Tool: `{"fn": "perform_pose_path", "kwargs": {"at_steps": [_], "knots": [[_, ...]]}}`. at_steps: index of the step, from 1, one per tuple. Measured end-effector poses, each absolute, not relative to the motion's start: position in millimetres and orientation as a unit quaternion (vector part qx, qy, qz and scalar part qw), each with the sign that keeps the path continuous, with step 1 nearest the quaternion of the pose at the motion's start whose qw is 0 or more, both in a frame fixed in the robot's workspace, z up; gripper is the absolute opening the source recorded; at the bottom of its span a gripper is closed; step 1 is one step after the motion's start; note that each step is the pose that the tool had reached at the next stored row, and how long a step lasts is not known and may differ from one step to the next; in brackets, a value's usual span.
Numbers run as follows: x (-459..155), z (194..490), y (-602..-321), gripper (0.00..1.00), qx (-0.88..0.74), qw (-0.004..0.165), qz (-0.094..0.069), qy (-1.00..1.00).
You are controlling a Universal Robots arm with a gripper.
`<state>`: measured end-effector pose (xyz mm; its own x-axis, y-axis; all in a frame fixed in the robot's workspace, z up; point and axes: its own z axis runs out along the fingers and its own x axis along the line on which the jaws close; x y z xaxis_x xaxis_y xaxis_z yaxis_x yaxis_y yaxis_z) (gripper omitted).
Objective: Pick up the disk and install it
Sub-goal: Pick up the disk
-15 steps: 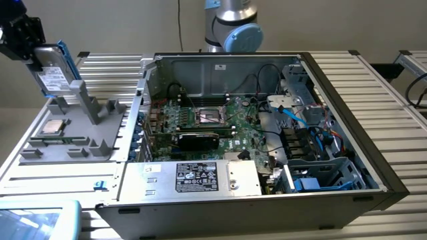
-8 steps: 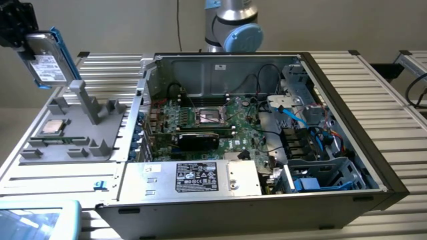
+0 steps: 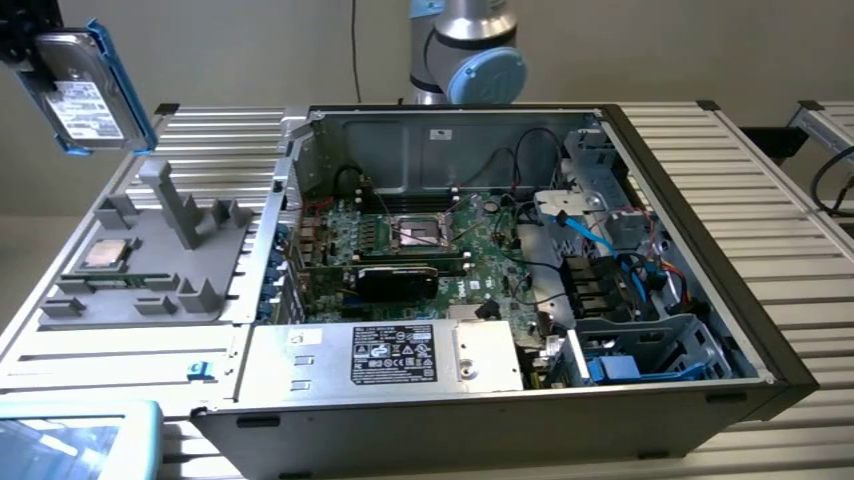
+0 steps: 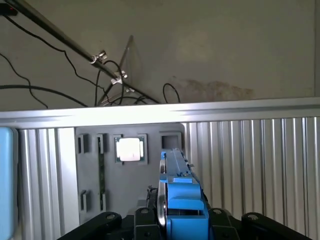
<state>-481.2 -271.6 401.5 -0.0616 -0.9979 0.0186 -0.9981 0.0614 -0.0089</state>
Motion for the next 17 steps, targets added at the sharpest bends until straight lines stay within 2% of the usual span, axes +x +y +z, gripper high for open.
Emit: {"fn": "perform_pose_path", "kwargs": {"at_steps": [17], "knots": [[-439.3,464.6,-273.2,0.37,0.685,0.004,0.010,-0.728]]}}
